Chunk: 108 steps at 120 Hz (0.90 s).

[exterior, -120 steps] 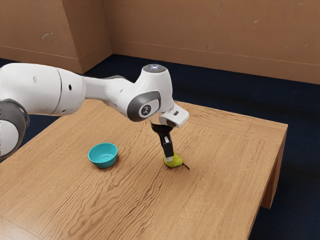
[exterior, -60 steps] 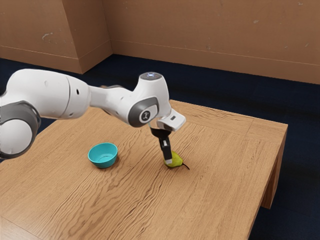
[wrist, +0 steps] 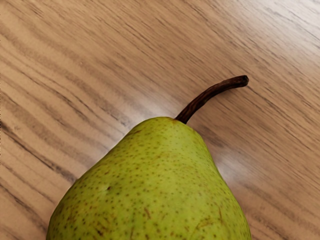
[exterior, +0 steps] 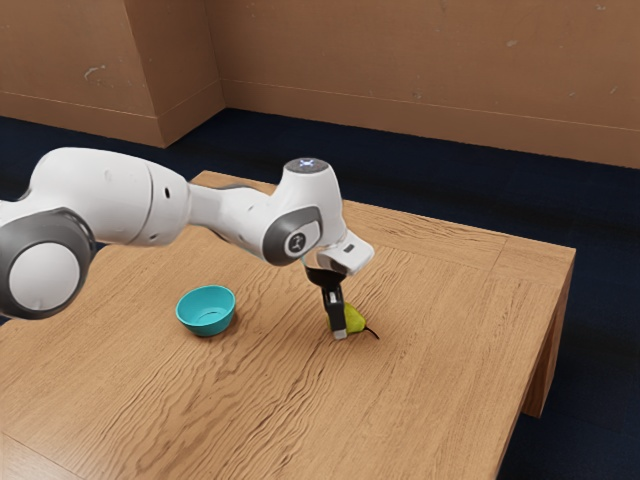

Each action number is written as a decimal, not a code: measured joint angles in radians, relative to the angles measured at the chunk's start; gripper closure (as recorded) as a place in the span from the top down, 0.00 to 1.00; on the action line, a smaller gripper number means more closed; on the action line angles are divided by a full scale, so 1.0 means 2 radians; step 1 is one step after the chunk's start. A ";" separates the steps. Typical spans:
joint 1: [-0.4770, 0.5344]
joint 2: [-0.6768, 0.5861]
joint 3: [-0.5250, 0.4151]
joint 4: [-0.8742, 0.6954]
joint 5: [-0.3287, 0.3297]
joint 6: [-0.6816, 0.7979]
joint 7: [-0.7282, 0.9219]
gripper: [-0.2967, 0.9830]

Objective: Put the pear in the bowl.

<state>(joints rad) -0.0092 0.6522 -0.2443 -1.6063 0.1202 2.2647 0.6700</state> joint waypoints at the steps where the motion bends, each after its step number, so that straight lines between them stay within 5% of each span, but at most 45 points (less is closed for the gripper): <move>1: 0.000 0.000 0.000 0.001 0.000 0.000 0.000 0.77; 28: -0.001 0.010 -0.001 0.010 -0.001 0.000 0.006 0.75; 108: -0.001 -0.007 0.000 0.011 -0.013 0.002 0.005 0.45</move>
<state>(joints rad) -0.0102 0.6387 -0.2448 -1.5847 0.0948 2.2687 0.6806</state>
